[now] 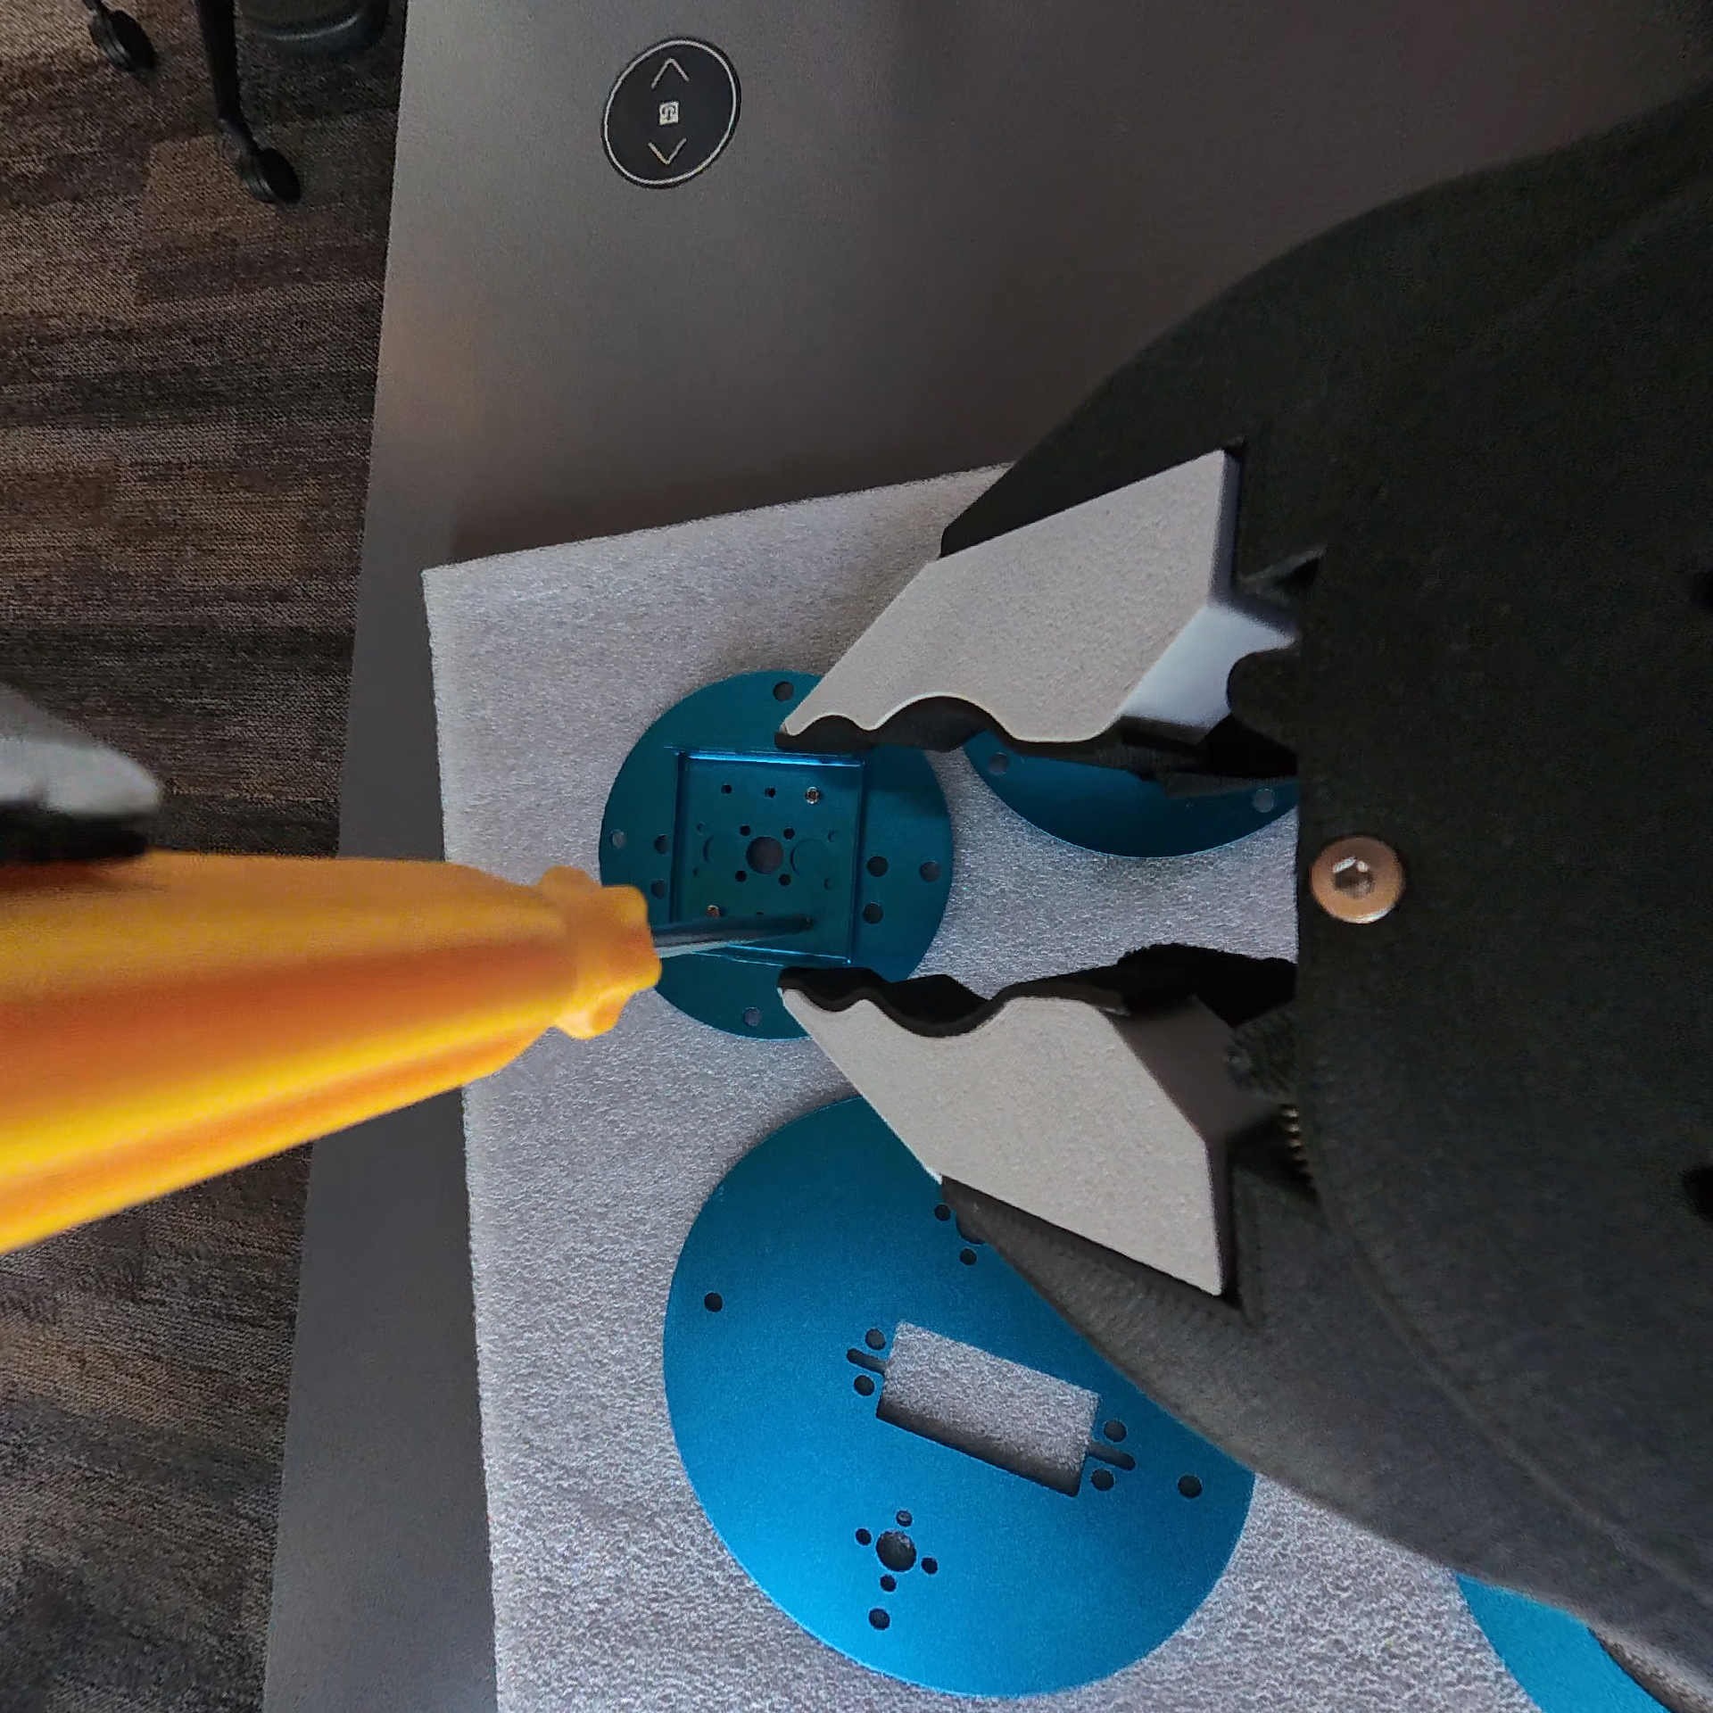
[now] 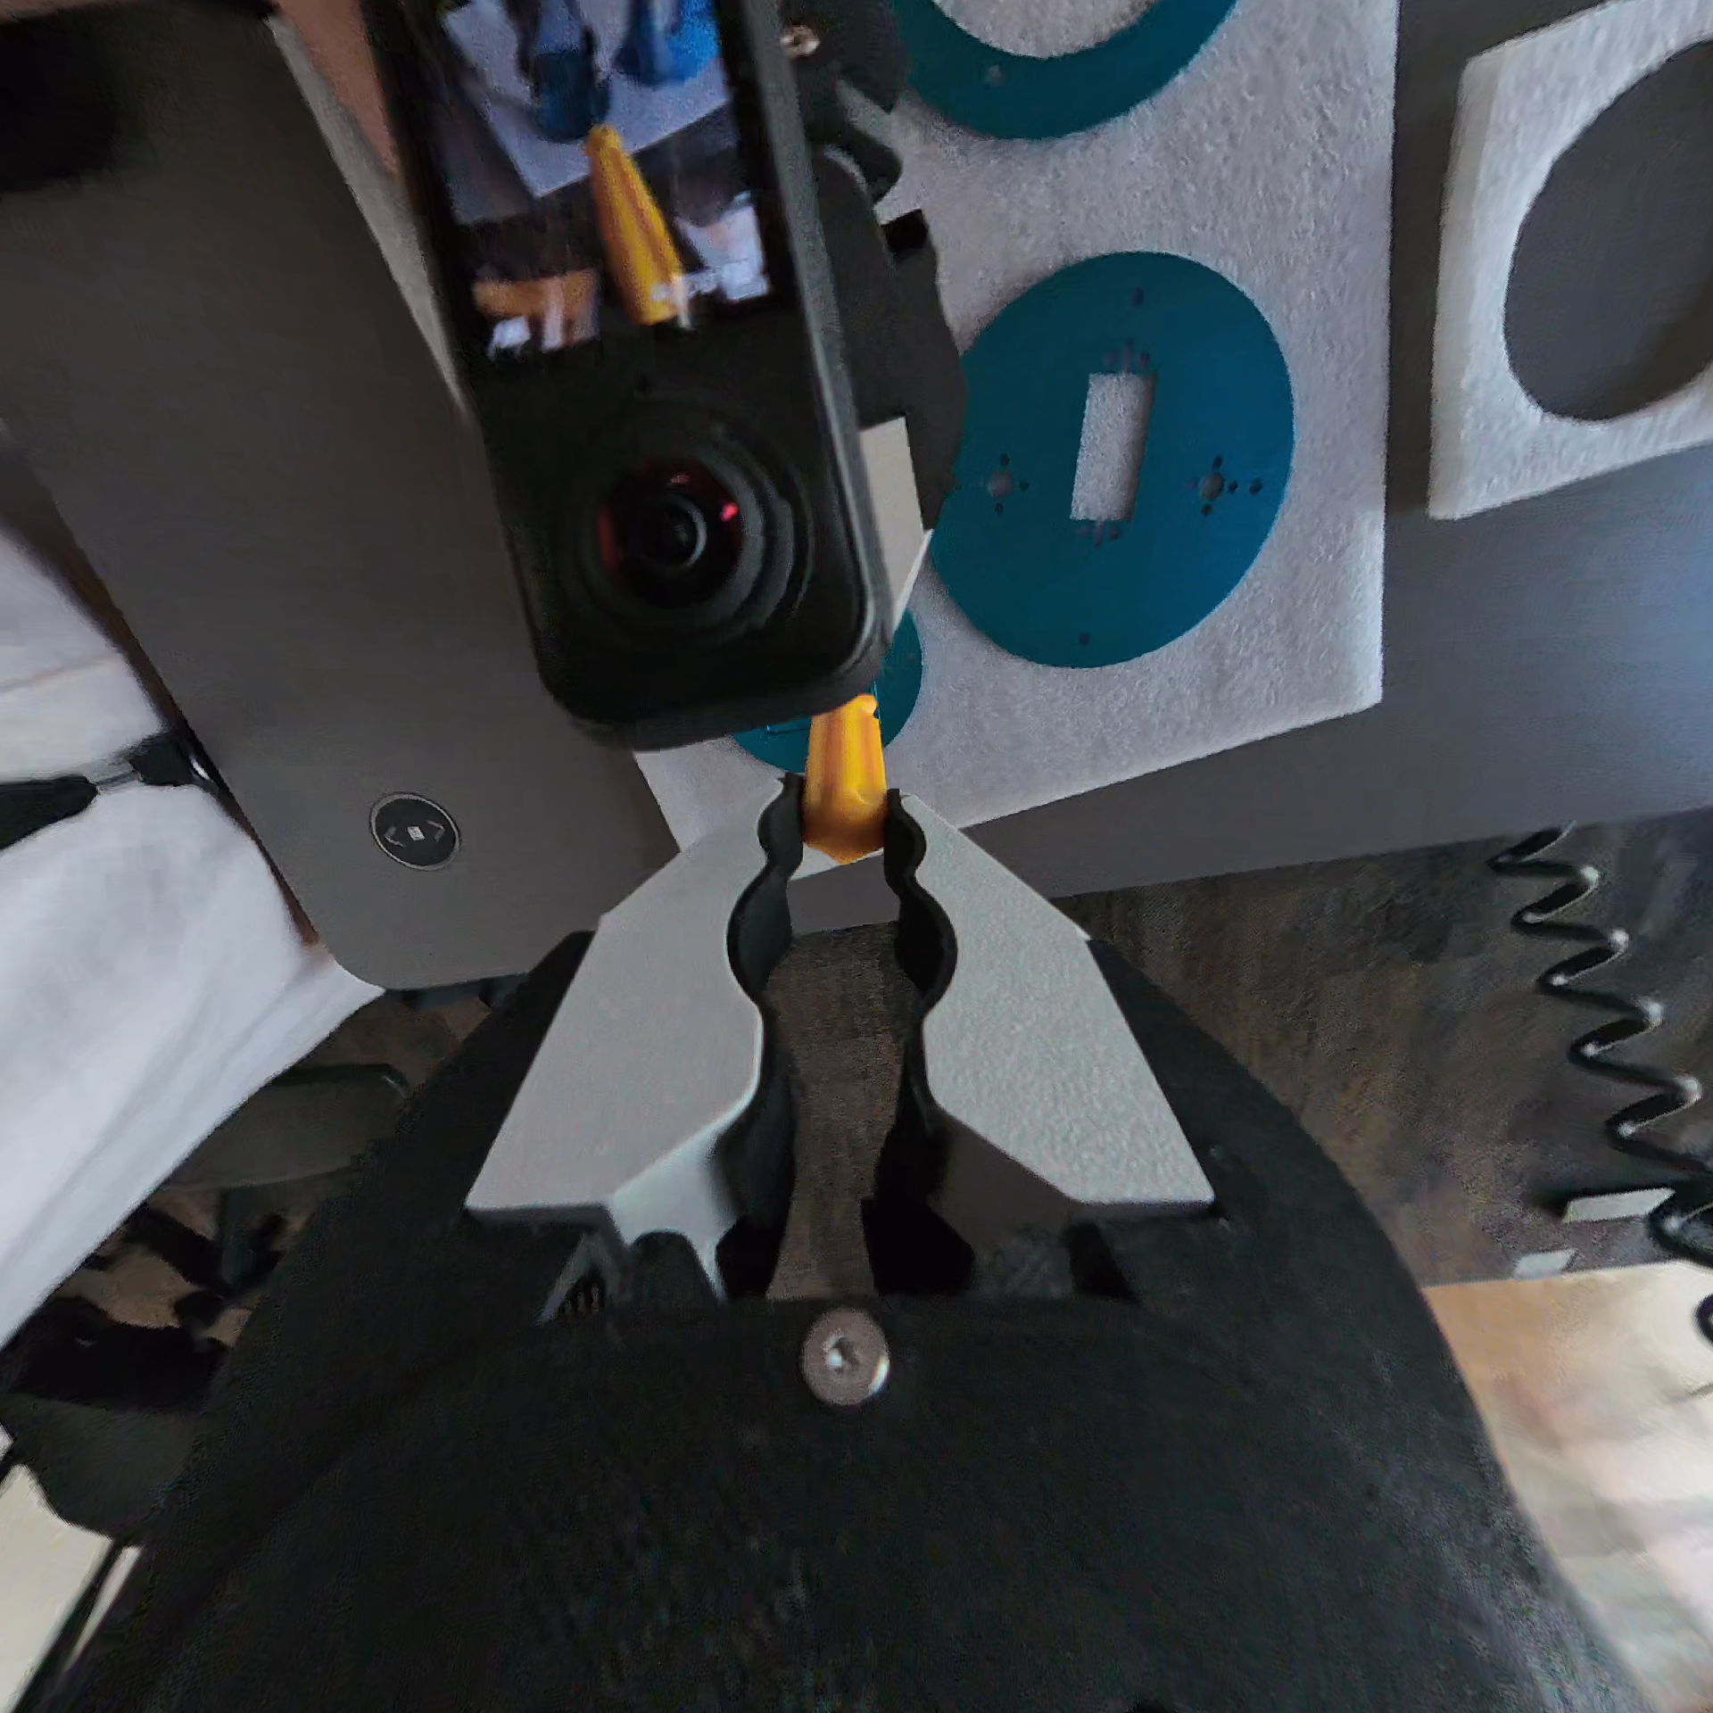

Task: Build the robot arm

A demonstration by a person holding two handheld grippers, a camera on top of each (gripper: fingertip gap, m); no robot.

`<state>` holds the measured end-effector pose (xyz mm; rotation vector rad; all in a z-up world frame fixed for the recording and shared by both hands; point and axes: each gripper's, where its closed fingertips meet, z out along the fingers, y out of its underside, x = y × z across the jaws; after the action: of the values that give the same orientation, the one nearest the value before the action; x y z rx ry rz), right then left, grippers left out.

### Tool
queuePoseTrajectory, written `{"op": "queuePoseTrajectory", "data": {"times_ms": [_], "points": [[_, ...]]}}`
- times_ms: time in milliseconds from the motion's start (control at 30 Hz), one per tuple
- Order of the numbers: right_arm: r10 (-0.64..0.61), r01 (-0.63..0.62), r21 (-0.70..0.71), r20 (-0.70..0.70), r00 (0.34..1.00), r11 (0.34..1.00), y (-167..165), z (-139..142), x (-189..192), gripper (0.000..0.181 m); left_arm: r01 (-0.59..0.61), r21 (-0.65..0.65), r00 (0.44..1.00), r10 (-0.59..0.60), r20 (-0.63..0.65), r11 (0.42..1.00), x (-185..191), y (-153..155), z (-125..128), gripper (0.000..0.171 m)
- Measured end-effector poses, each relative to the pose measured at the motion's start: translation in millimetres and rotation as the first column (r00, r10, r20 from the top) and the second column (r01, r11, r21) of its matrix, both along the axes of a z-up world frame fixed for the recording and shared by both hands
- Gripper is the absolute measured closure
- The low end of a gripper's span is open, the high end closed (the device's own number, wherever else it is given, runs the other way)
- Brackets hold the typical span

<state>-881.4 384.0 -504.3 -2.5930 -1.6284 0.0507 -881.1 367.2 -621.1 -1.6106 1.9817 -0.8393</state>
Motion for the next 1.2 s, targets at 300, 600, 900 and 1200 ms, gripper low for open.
{"op": "queuePoseTrajectory", "data": {"times_ms": [300, 600, 900, 1200], "points": [[-0.391, 0.391, -0.042, -0.004, 0.920, 0.920, 2.4, -0.4, 3.2, 0.164, -0.009, 0.000, 1.000, 0.009, 0.005, 1.000, 1.0, 0.0, 0.3, 0.126], [-0.411, 0.411, -0.020, 0.003, 0.912, 0.912, 2.0, -0.6, 3.8, 0.164, 0.013, -0.200, 0.939, 0.057, 0.338, 0.980, 9.7, 0.5, 70.4, 0.125], [-0.359, 0.358, -0.034, -0.020, 0.933, 0.933, 1.7, -2.3, 3.5, 0.164, -0.074, 0.000, 0.902, 0.067, 0.427, 0.997, 23.0, 10.8, 82.0, 0.155], [0.325, -0.189, 0.374, -0.345, 0.880, 0.908, 11.5, 39.3, -19.6, 0.129, -0.032, 0.006, 0.902, 0.027, 0.430, 0.999, 18.5, 8.0, 81.6, 0.156]]}}
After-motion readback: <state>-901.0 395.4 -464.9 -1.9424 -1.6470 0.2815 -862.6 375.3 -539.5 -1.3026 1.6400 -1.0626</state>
